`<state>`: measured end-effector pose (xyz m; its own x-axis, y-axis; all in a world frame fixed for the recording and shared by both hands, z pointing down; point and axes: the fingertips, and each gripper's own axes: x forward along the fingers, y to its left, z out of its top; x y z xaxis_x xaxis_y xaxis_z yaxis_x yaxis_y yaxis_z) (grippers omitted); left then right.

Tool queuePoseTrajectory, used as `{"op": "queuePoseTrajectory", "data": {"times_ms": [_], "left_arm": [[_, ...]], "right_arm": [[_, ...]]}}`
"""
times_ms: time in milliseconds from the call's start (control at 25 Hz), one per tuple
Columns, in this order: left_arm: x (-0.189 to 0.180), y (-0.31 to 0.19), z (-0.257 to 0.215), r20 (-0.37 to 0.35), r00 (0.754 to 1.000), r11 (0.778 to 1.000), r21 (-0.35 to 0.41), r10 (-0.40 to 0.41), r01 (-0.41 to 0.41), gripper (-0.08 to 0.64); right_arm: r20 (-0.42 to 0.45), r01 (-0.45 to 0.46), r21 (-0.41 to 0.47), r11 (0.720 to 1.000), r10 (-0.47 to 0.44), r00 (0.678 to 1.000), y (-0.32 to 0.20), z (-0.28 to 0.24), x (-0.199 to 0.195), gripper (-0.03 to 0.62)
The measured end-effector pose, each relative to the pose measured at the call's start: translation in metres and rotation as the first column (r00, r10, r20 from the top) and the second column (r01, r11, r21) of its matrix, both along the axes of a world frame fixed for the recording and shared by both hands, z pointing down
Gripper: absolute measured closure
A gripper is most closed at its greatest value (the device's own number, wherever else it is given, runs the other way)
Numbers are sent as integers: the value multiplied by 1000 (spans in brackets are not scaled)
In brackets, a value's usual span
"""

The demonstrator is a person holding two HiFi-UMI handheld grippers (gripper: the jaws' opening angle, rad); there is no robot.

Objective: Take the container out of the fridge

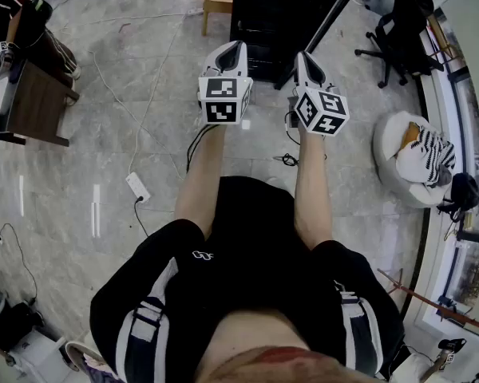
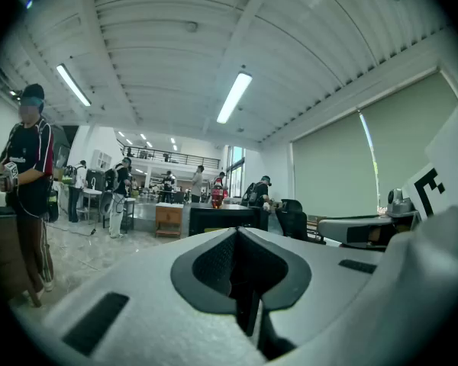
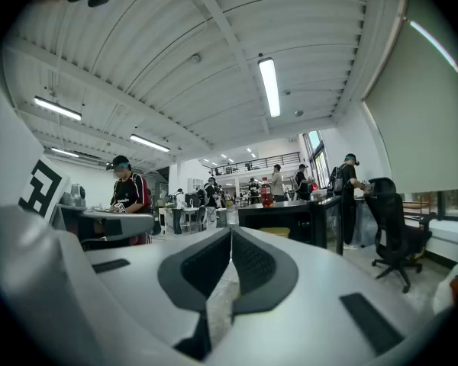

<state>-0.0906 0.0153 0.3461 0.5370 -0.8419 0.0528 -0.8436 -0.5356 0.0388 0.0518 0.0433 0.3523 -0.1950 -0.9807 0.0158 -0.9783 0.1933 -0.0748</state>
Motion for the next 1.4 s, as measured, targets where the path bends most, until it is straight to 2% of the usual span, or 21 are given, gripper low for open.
{"op": "queuePoseTrajectory", "data": {"times_ms": [280,400,640,800,1000,1120,1280,1400], "left_arm": [[-9,-6,2,14,1000,1000,0,-9,9,550],[-10,-8,4,-7,1000,1000,-11,-8,8,549],[-3,-15,15,-22,1000,999,-38,5,-6,549],[6,-23,24,-6,1000,999,-51,10,-10,549],[16,-58,38,51,999,998,-64,-8,11,550],[13,-88,47,60,997,996,-83,-42,46,549],[16,-139,56,39,997,991,-111,-72,76,549],[33,-177,61,3,997,990,-123,-74,73,551]], "right_arm": [[16,-39,22,999,39,999,-5,-3,-2,580],[5,-44,13,999,44,999,-4,0,-3,580],[15,-80,-8,997,80,997,-3,10,18,580],[29,-78,-14,997,78,997,-14,17,25,580],[50,-44,-44,998,46,998,-59,37,29,580],[73,-18,-57,998,22,997,-93,46,31,580],[74,16,-73,997,-11,997,-148,54,34,580],[70,18,-93,995,-11,997,-189,60,54,580]]}}
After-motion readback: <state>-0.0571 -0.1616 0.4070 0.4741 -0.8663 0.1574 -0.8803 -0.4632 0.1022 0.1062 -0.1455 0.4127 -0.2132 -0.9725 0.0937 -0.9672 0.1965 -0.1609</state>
